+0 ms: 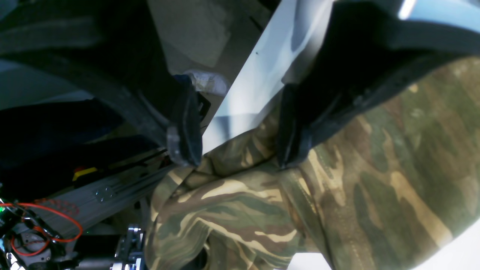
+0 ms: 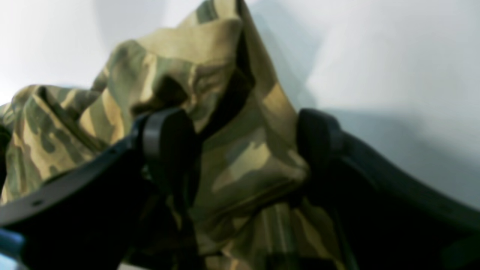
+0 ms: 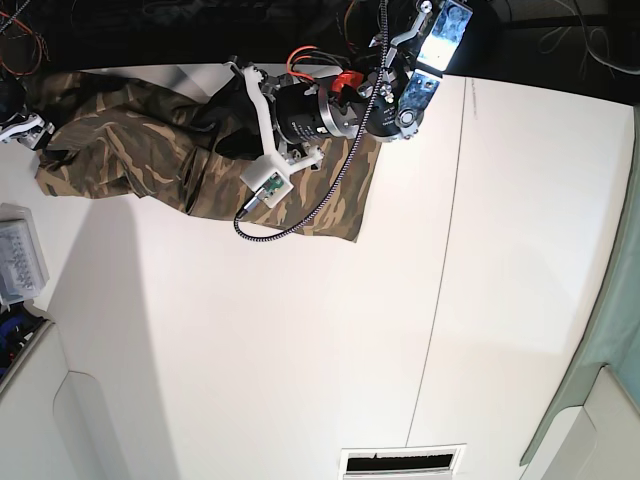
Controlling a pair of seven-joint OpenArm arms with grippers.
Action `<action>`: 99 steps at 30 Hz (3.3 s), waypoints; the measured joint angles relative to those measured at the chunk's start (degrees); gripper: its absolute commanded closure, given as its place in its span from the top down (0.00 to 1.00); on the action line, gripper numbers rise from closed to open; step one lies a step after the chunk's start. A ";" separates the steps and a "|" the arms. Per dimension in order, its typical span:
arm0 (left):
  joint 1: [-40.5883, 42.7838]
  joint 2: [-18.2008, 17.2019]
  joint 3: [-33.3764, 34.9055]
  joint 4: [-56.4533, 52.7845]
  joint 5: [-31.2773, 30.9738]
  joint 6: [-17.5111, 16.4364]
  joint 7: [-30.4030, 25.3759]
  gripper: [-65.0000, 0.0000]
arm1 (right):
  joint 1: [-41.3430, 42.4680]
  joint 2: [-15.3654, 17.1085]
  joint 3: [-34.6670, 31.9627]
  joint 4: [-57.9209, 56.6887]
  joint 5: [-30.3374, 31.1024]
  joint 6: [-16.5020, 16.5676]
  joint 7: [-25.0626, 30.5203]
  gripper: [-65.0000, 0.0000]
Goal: Layout the t-shirt on the table in an organized manner, then fold the t-shirt properly
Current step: 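Carry the held strip end with the left gripper toward the right gripper, folding it over, then grasp the folded bundle with the right gripper and fold it over again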
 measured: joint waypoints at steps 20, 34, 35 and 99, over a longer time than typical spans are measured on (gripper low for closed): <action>0.00 -3.52 -11.65 3.96 4.55 4.33 -0.37 0.55 | 0.44 1.88 3.08 -0.20 -2.12 1.70 -2.58 0.00; 0.46 -4.90 -17.05 -5.51 4.42 6.38 -3.41 0.55 | 0.00 7.45 15.23 13.00 11.37 1.07 -11.52 0.00; 0.44 -3.85 -17.07 -7.17 4.48 6.60 -3.45 0.55 | 0.13 7.43 15.21 14.93 11.76 1.05 -12.09 0.00; 5.60 -11.89 -17.14 9.57 -10.23 -6.08 4.09 0.22 | 0.15 -14.12 -3.15 40.89 -6.86 -0.04 -10.36 0.00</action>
